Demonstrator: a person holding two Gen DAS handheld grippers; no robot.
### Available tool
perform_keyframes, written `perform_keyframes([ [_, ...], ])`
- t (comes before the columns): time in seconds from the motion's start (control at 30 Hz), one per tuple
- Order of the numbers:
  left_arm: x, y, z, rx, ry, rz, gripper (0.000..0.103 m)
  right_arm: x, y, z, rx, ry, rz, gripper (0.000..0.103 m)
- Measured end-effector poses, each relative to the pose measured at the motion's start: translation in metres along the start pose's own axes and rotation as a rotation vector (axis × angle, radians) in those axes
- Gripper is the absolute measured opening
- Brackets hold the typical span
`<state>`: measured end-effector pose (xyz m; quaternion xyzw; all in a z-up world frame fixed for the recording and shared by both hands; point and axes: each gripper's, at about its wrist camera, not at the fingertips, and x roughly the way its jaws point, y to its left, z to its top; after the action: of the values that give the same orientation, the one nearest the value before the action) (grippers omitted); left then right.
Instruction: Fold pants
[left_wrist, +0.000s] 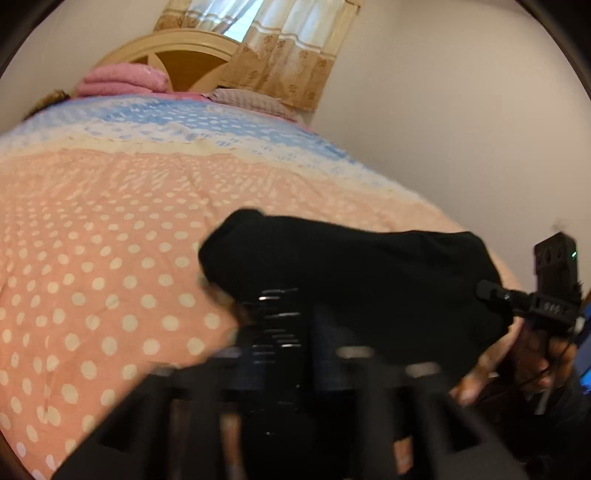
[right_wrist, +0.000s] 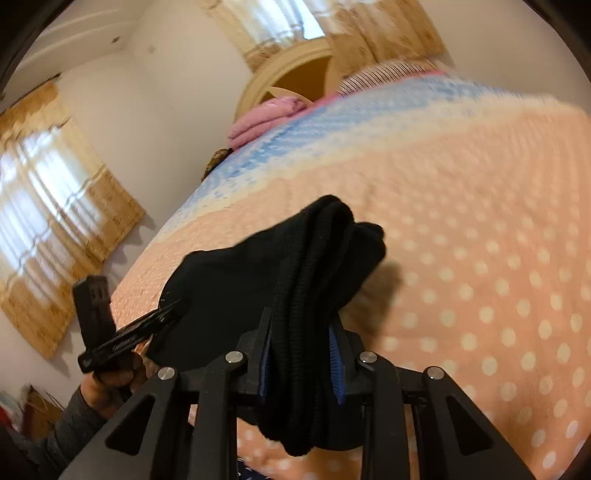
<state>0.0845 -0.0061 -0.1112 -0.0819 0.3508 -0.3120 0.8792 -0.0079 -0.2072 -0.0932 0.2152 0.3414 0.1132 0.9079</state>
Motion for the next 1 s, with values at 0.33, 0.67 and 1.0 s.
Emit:
perform_keyframes([
  [0.33,-0.066,0.018,0.031,-0.016,-0.156,-0.012,0.01,0.01,0.078,0.059,-0.153,-0.003,0.108,0.026],
  [0.67,-0.139,0.11,0.038,-0.003,-0.197,0.36,0.011,0.19,0.147,0.106,-0.164,0.125,0.268,0.026],
  [1.0,-0.086,0.155,-0.015,-0.071,-0.092,0.604,0.079,0.251,0.112,0.083,-0.085,0.254,0.115,0.052],
])
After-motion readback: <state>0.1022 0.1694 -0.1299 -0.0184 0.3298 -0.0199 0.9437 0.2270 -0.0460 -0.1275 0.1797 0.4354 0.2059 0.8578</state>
